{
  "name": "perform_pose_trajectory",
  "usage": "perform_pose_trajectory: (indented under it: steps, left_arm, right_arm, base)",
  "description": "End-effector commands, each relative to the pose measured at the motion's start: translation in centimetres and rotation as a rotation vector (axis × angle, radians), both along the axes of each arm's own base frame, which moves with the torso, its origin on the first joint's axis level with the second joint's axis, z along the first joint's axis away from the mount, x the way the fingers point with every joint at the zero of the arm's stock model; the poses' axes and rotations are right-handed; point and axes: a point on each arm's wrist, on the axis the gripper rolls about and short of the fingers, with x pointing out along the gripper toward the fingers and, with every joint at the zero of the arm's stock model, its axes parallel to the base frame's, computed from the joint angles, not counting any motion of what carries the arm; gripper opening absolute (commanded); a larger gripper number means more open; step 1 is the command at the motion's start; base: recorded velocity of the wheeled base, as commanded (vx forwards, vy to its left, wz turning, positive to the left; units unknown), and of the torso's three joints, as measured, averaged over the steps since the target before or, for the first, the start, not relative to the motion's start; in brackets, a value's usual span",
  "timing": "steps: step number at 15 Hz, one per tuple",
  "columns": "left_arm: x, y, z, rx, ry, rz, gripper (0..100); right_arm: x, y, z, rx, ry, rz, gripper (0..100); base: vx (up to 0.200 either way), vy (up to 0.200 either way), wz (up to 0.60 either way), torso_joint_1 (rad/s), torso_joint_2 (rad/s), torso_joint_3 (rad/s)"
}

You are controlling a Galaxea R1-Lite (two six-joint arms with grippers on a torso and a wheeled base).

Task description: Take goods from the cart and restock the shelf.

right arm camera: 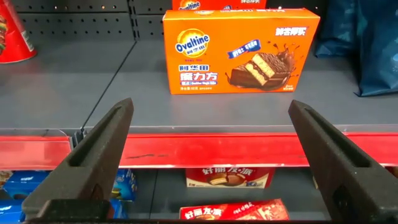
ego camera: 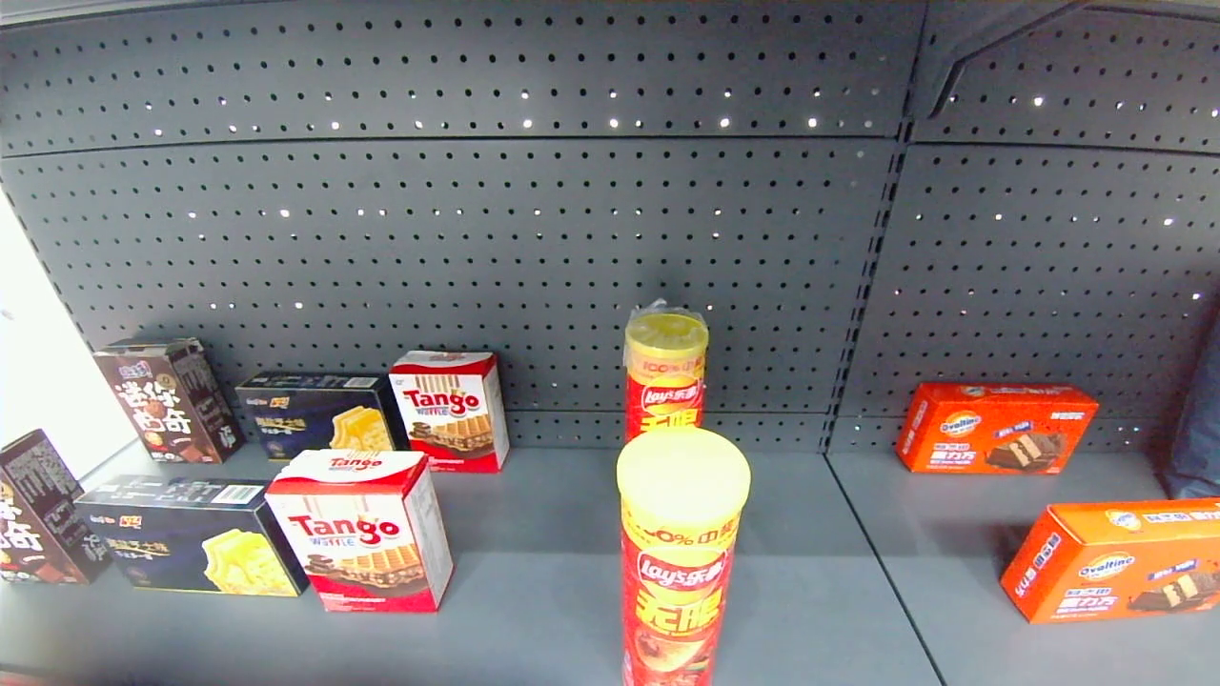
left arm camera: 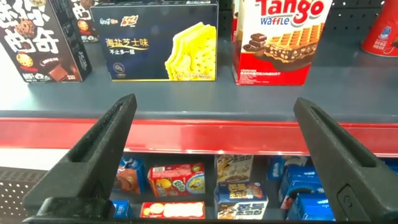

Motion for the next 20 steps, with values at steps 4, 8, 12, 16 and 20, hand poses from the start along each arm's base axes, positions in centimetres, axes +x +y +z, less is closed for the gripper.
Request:
perform_pose_trajectory:
  steps: [4,8,12,16,20]
  left_arm:
    - [0.02,0.0,0.02,-0.004,0.001,0.003,100]
    - [0.02,-0.01,0.01,-0.003,0.003,0.0,100]
    - [0.02,0.0,0.01,-0.004,0.003,0.001,100]
    - [0.02,0.0,0.02,-0.004,0.001,0.001,100]
    - [0.02,0.0,0.02,-0.004,0.001,0.001,100]
  right_arm:
    - [0.01,0.0,0.0,0.001,0.001,0.001,100]
    - [0.01,0.01,0.0,0.001,0.001,0.002,100]
    - [0.01,0.01,0.0,0.001,0.001,0.002,100]
    - [0.01,0.01,0.0,-0.001,0.001,0.002,100]
    - [0.01,0.01,0.0,0.0,0.001,0.005,100]
  base:
    - [-0.1,0.0,0.0,0.0,0.0,0.004]
    - [0.0,0.0,0.0,0.0,0.0,0.0]
    - [0.0,0.0,0.0,0.0,0.0,0.0]
    - [0.0,0.0,0.0,0.0,0.0,0.0]
    - [0.0,0.0,0.0,0.0,0.0,0.0]
